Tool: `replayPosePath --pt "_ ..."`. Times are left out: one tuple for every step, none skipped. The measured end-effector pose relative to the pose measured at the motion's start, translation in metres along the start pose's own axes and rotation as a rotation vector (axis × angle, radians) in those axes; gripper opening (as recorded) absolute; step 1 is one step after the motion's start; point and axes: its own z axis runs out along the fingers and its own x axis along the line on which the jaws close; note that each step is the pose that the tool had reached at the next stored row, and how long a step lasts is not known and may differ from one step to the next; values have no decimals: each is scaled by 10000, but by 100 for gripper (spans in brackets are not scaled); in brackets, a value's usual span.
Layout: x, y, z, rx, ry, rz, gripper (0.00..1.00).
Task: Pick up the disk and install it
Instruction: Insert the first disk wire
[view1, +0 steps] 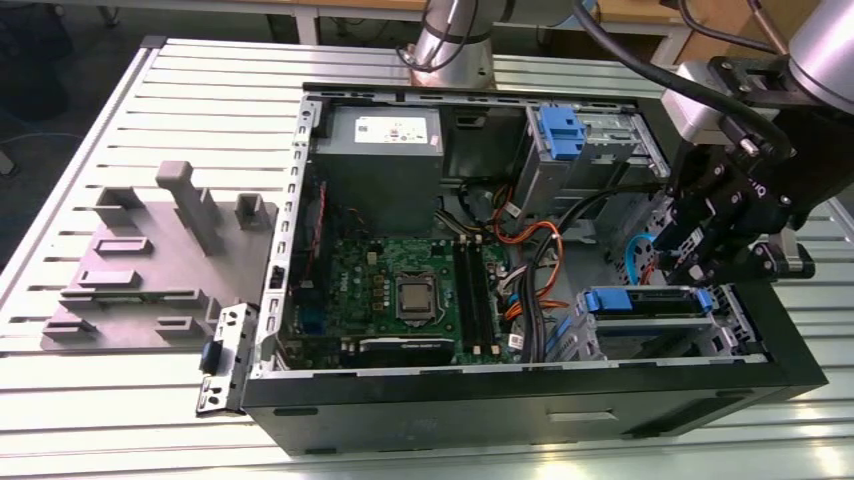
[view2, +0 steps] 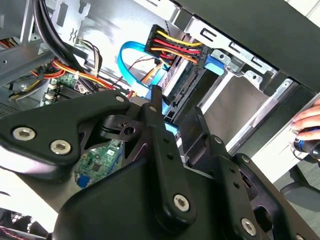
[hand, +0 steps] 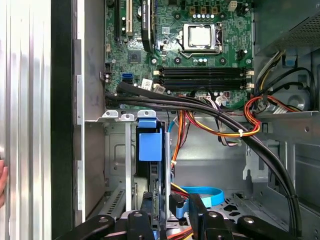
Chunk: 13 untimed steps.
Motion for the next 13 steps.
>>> replayPosePath --pt "0 0 1 0 0 0 42" --pt "0 0 1 0 0 0 42" --pt "0 0 1 0 1 0 42" --pt "0 0 1 0 2 0 40" --pt "0 0 1 0 4 0 40" --pt "0 0 1 0 5 0 35" --pt "0 0 2 0 6 0 28" --pt "0 0 2 0 7 0 28" --pt "0 0 2 0 8 0 22" --pt "0 0 1 1 10 0 16" --pt "0 0 1 0 12 1 16" --pt "0 0 1 0 13 0 16" --pt "0 0 1 1 14 0 16"
